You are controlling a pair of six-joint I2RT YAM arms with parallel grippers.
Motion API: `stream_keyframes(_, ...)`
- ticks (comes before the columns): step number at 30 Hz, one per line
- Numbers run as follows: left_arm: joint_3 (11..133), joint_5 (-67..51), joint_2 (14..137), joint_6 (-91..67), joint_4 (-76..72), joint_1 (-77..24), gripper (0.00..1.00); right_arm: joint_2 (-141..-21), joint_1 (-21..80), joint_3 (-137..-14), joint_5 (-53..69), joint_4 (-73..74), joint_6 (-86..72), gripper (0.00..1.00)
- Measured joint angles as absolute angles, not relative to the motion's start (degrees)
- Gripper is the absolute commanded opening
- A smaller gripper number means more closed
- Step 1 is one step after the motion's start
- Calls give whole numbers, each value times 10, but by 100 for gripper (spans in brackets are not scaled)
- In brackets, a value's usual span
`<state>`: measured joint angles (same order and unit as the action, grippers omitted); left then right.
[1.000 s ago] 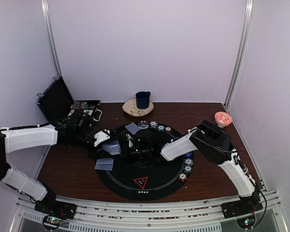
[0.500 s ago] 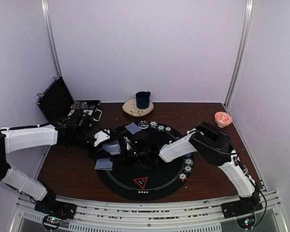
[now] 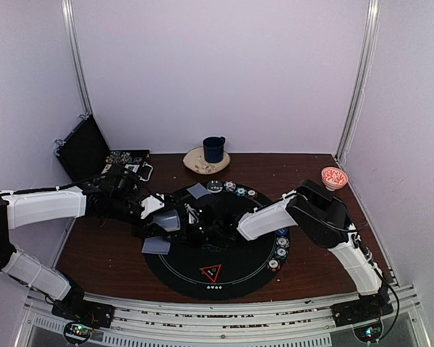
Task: Distribute texas hold em gaming equipment
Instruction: Distribute the poker card in the big blind area, then pick up the poker card from the face-down deck piles.
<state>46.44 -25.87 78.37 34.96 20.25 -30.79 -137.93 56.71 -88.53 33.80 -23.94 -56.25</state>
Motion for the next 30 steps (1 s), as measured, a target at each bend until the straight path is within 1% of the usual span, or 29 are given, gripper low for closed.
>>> stream_keyframes(4,464,-259,784,349,202,-308,4,-1351,567,-873,320,-209,-547,45)
stream_keyframes(8,464,-260,784,349,201,-308,4,-1323,567,-858,302,-183,-532,52)
stream_keyframes(13,464,-259,784,349,200,-308,4,-1302,565,-846,283,-154,-514,57)
stream_keyframes(17,464,-259,784,349,200,-308,4,-1271,561,-813,269,-130,-495,61)
stream_keyframes(22,464,-259,785,349,200,-308,4,-1195,544,-741,254,-121,-475,68)
stream_keyframes(25,464,-259,788,349,200,-308,4,-1137,527,-707,244,-120,-460,70)
stream_keyframes(30,464,-259,792,349,201,-308,4,-1066,512,-681,232,-145,-434,70)
